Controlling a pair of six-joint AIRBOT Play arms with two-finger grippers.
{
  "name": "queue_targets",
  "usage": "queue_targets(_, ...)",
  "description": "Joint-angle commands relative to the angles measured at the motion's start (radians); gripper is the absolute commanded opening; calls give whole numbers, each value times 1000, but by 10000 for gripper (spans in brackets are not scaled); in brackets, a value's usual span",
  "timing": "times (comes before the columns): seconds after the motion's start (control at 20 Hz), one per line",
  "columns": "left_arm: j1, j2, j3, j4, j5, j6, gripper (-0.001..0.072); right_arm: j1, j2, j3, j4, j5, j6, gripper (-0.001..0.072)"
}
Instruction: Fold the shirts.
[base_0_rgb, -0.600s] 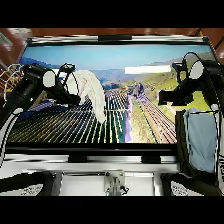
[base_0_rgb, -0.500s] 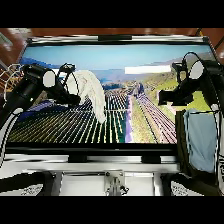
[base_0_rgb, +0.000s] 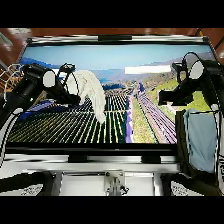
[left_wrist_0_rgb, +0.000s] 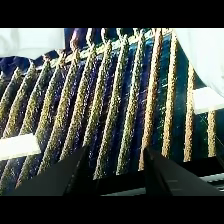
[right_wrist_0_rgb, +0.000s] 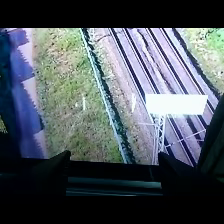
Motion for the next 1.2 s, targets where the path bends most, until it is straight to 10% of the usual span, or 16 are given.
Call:
queue_targets(0.0,1,-1,0,0,0,0,413,1,-1,0,0,0,0,649)
queue_targets(0.85,-1,-25,-3,-94,192,-39,418,1,-1,0,31,-52,1,649)
queue_targets(0.95,14,-37,-1,-46,214,-37,720,1,-1,0,31,-60,3,649)
queue_targets(1.15,220,-83,73,-20,264,-37,719,1,-1,0,45,-140,10,649)
